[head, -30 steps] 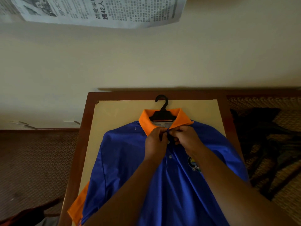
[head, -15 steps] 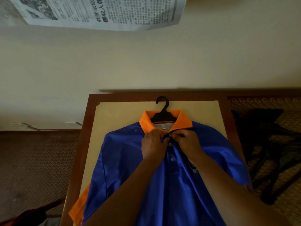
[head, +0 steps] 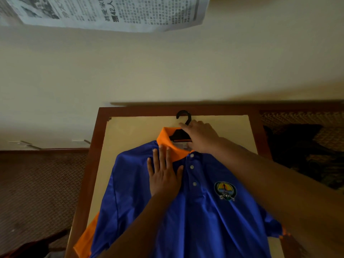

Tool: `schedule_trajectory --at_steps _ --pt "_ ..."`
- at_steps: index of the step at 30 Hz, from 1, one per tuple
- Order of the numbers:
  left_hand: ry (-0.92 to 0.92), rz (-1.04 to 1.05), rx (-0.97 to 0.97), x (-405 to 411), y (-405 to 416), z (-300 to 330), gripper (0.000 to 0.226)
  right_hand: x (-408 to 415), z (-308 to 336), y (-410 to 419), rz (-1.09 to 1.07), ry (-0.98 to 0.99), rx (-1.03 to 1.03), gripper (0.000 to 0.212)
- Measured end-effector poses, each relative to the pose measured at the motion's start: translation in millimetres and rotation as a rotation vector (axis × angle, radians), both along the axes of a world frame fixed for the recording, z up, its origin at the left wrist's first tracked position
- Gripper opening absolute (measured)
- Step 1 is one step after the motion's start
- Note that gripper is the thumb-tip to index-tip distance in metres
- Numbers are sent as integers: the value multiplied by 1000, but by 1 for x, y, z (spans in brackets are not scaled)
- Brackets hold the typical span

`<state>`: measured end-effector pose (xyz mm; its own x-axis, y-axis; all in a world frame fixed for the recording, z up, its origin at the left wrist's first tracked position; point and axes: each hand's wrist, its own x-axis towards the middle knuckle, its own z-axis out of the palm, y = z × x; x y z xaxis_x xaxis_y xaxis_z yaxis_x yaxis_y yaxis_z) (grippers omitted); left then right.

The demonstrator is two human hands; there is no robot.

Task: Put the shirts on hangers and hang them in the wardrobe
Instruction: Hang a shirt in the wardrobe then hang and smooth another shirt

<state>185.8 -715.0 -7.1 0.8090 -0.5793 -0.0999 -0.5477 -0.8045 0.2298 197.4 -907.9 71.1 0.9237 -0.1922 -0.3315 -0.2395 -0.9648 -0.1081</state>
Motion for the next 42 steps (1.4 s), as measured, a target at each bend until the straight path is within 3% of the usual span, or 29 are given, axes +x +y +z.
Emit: schedule_trajectory --at_steps 5,12,16,21,24,27,30,33,35,36,38,40,42 --pt "-43 -13 12 -2 4 -3 74 11 3 -14 163 29 -90 55" --pt "-37 -23 20 -3 5 -2 74 13 3 -28 127 45 -119 56" --pt "58 -25 -44 -1 7 6 71 -24 -4 -17 -100 -215 9 57" --pt "29 -115 -150 -21 -9 26 61 -116 -18 -13 -509 -649 27 34" --pt "13 -319 -61 -38 -22 26 56 -168 -39 -7 -655 -526 20 30" --pt "59 -299 122 -33 -28 22 65 -193 -55 -12 -555 -322 -45 36" --pt "88 -282 211 -31 -31 28 62 -210 -46 -25 -581 -396 -32 42" --pt "60 -247 178 -45 -35 33 62 -236 -31 -26 -887 -358 88 55" --pt "-28 -237 64 -63 -39 33 60 -252 -28 -23 -951 -227 84 61" --pt "-28 -268 22 -73 -42 32 60 -258 -30 -22 -925 -205 86 54" --pt "-2 -356 45 -89 -47 30 61 -260 -24 -21 -898 -299 198 18" --pt "24 -399 113 -101 -48 24 64 -257 -9 -23 -985 -386 456 16" --pt "51 -411 186 -103 -47 18 70 -257 4 -27 -1185 -433 860 7"
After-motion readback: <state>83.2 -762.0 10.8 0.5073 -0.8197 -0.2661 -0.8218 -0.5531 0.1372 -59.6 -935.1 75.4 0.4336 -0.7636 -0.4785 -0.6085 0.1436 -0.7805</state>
